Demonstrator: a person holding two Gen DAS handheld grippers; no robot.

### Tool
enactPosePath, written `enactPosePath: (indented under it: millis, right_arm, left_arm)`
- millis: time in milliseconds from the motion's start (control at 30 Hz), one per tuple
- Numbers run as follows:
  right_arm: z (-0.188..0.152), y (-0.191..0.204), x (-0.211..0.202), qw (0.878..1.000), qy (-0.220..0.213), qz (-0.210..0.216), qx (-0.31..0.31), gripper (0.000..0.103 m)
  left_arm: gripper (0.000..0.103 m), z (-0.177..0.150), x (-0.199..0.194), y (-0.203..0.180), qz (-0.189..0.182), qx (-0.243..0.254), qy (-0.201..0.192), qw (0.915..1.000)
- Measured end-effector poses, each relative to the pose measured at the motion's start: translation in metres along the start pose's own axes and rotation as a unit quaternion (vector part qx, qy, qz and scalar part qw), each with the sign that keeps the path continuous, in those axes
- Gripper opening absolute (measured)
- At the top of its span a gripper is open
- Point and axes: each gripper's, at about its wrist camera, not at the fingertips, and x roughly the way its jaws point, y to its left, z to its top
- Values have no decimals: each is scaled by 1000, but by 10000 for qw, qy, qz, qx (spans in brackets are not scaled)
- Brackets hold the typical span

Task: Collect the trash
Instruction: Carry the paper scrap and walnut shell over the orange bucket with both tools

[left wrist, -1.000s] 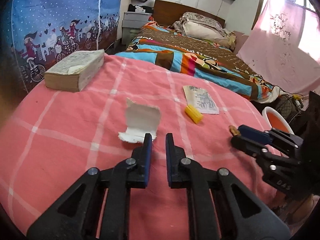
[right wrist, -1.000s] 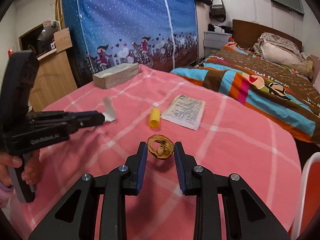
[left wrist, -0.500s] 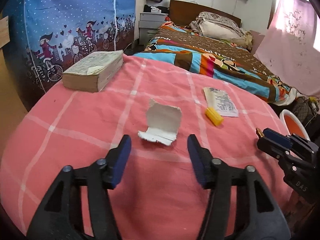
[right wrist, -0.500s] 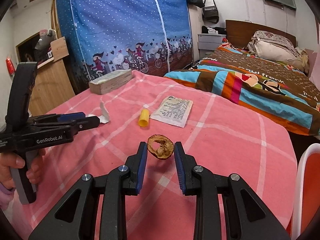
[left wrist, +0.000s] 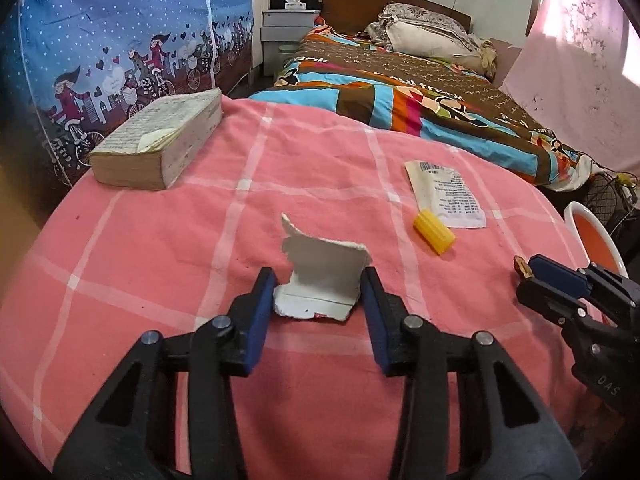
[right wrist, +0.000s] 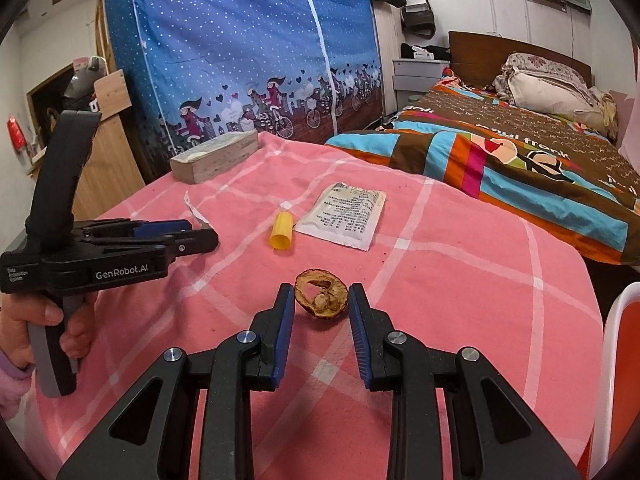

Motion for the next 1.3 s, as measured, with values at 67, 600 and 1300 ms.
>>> enactPosePath:
  millis: [67, 600, 1300]
  right_arm:
    - [0, 0, -2, 10000, -59, -17, 12, 26]
    - [4, -11, -111, 9616, -2652, -703, -119, 25]
    - [-28, -68, -222, 8950, -3698, -2494, -64, 25]
  left_arm:
    - [60, -1, -3, -4, 39, 94, -58, 9999]
    - [61, -2, -101, -62, -461, 347, -2667, 9621]
    - [61, -3, -147, -202, -1612, 1493, -3938, 8925]
